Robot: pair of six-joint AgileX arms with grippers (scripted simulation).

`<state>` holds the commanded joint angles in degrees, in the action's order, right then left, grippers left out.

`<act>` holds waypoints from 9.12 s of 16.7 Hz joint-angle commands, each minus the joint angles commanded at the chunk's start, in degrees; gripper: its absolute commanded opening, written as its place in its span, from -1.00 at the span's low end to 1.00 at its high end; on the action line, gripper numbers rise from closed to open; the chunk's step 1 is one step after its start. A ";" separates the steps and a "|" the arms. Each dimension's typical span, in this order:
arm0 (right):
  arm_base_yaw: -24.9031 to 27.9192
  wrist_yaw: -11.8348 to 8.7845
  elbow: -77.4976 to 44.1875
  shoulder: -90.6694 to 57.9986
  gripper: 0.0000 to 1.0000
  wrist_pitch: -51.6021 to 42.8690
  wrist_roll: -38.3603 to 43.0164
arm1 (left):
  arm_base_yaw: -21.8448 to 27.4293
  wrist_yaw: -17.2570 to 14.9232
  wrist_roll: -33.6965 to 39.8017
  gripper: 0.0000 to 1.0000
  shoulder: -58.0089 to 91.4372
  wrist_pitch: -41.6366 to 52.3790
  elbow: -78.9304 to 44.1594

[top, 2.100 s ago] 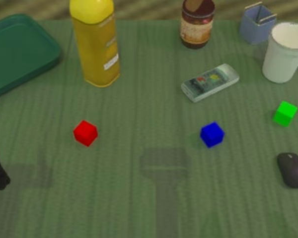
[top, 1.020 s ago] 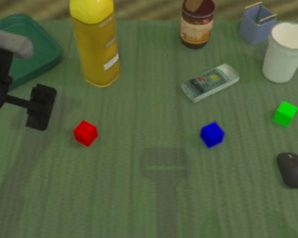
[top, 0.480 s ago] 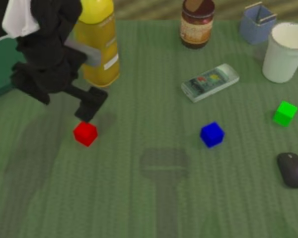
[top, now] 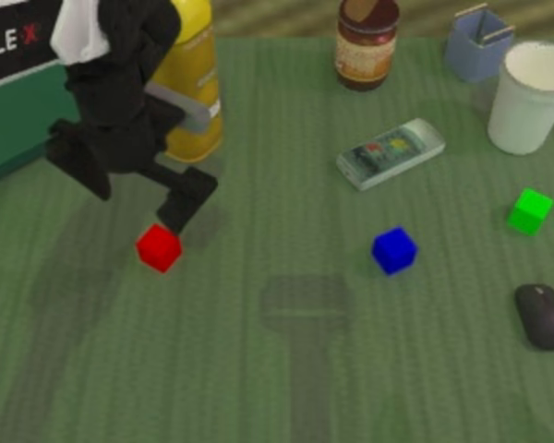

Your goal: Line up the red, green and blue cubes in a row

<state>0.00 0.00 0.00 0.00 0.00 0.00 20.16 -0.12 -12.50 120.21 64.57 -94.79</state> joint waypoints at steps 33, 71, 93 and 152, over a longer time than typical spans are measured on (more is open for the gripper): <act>0.00 0.00 0.00 0.00 1.00 0.00 0.00 | -0.09 -0.06 -0.18 -1.00 7.02 -17.47 10.45; 0.00 0.00 0.00 0.00 1.00 0.00 0.00 | 18.63 1.57 50.92 -1.00 -16.38 -3.97 18.50; 0.00 0.00 0.00 0.00 1.00 0.00 0.00 | 18.43 1.54 50.64 -0.25 -10.79 -19.25 28.18; 5.63 0.23 -102.09 -123.53 1.00 -67.01 -45.92 | -20.53 0.40 14.66 1.00 -117.12 -62.12 93.53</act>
<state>5.63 0.23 -102.09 -123.53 -67.01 -45.92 -0.37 0.28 2.16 3.09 2.45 -1.26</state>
